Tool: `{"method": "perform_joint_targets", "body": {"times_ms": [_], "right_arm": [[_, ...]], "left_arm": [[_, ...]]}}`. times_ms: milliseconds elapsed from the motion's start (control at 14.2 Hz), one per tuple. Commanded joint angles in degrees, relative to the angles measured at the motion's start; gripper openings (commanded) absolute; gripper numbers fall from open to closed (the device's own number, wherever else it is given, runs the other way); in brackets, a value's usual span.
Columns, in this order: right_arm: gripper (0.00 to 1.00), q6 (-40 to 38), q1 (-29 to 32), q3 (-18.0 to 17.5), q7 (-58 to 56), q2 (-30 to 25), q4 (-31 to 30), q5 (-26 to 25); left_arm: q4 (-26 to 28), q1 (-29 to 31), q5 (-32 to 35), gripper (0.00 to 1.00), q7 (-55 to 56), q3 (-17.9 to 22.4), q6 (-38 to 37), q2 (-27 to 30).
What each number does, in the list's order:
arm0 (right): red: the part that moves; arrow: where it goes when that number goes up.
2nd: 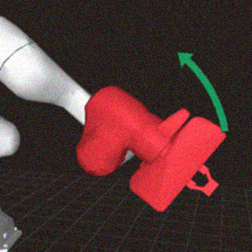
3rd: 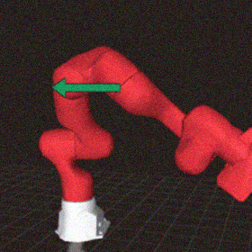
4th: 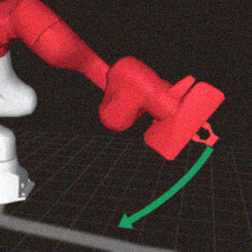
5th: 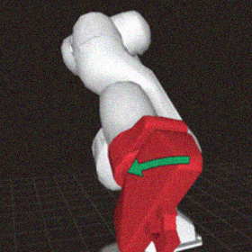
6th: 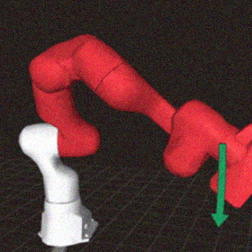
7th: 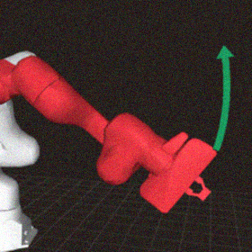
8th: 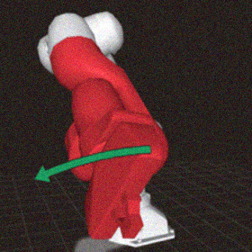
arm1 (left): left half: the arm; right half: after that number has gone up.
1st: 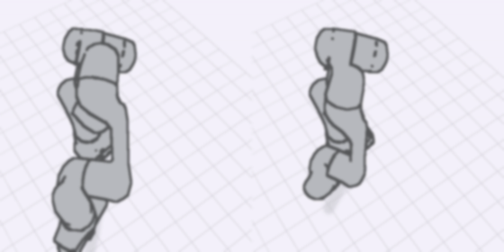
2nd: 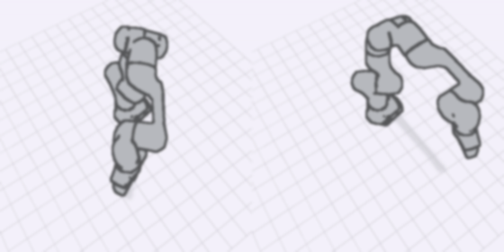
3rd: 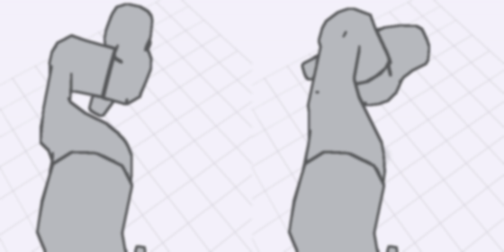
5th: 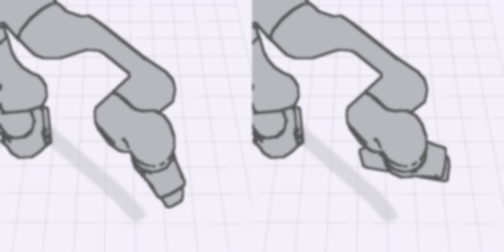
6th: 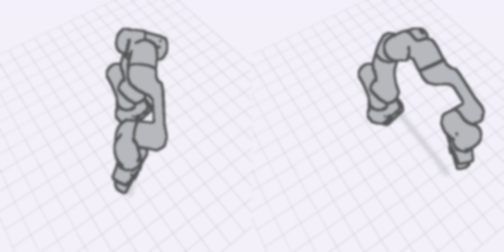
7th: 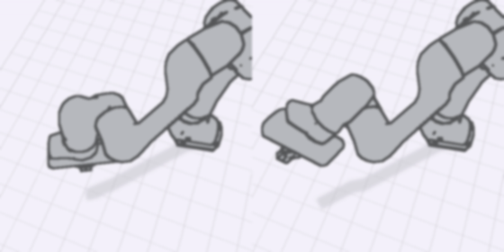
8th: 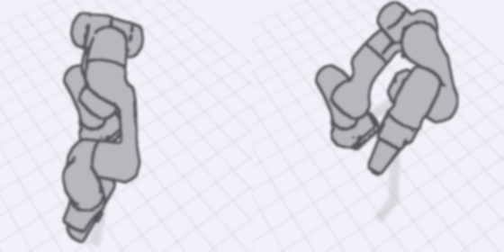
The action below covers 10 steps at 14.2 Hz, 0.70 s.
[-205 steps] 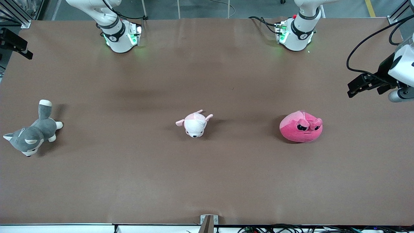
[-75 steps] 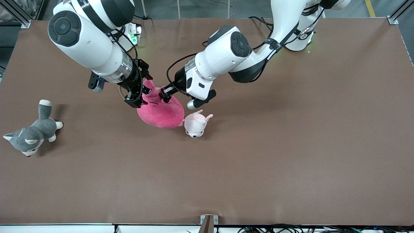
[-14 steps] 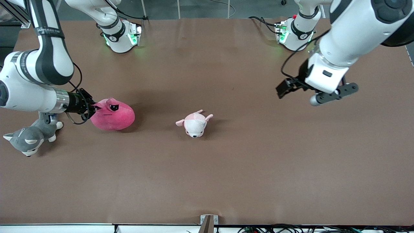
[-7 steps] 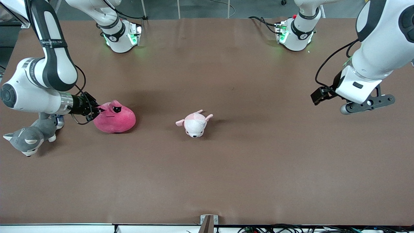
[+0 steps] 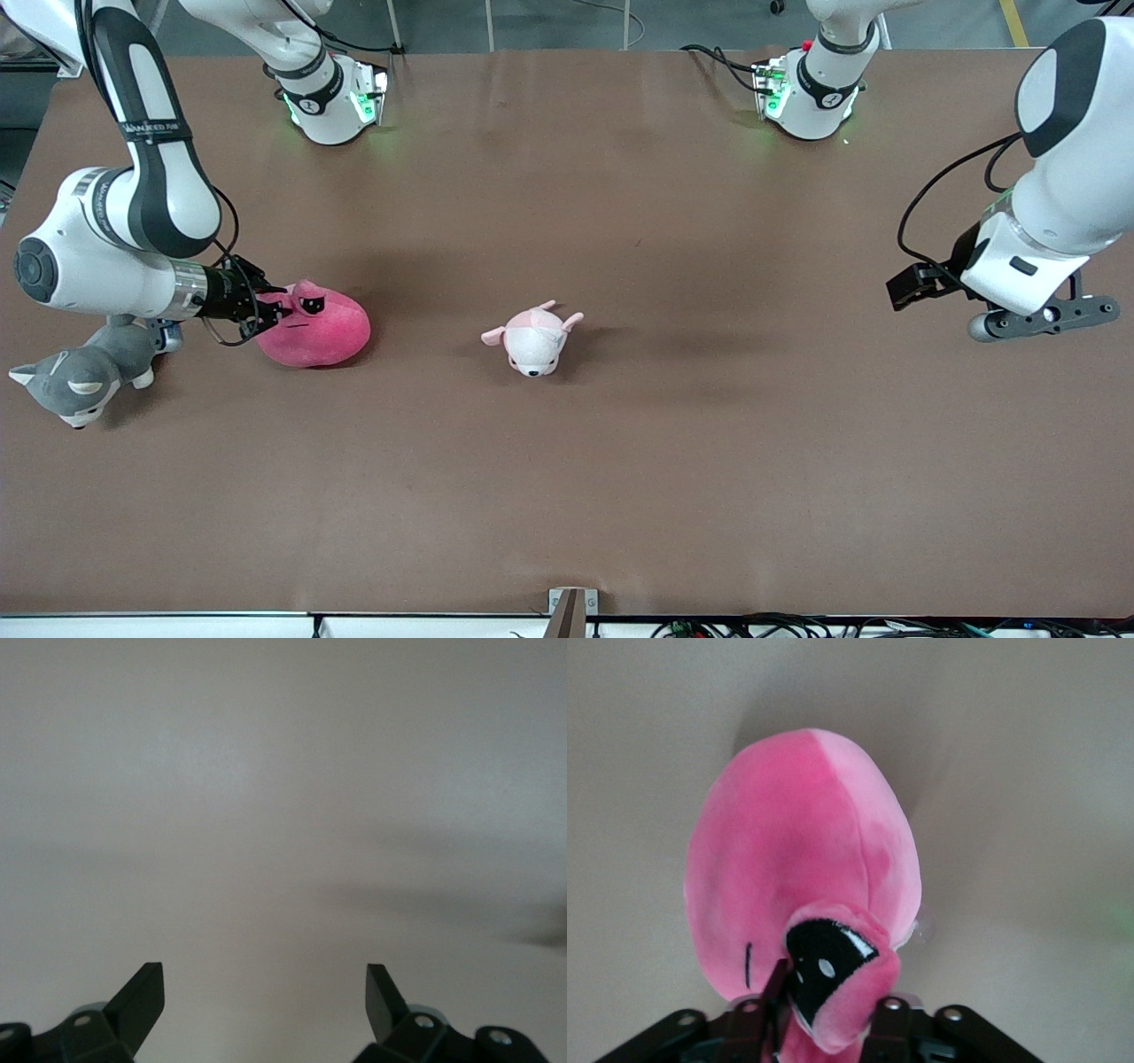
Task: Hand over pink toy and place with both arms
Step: 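Lower the pink toy beside the grey cat with the right gripper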
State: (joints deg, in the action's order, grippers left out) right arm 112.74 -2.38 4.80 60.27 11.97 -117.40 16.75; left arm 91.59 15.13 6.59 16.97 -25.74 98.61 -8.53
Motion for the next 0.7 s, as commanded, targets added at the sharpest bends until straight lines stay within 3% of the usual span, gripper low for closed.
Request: {"method": "perform_joint_targets", "body": {"times_ms": [0, 141, 423, 634], "right_arm": [[1.0, 0.12, 0.36, -0.14, -1.56, -0.19, 0.06, 1.36], [1.0, -1.63, 0.27, -0.23, -2.08, -0.8, 1.2, 1.36], [1.0, -13.04, 0.27, -0.05, -2.17, -1.07, 11.03, 0.66], [1.0, -18.5, 0.01, -0.23, -2.87, -2.03, 18.94, -2.75]], "left_arm": [[-1.05, 2.34, 0.18, 1.0, -3.95, -0.36, 0.27, 0.88], [-1.67, 3.41, -0.09, 1.0, -5.02, -0.45, 0.18, 1.32], [-7.11, 3.5, -0.61, 1.0, -3.96, -0.63, -9.29, 2.28], [-7.65, 4.64, -3.07, 1.0, -4.14, -0.63, -9.92, 3.78]]}}
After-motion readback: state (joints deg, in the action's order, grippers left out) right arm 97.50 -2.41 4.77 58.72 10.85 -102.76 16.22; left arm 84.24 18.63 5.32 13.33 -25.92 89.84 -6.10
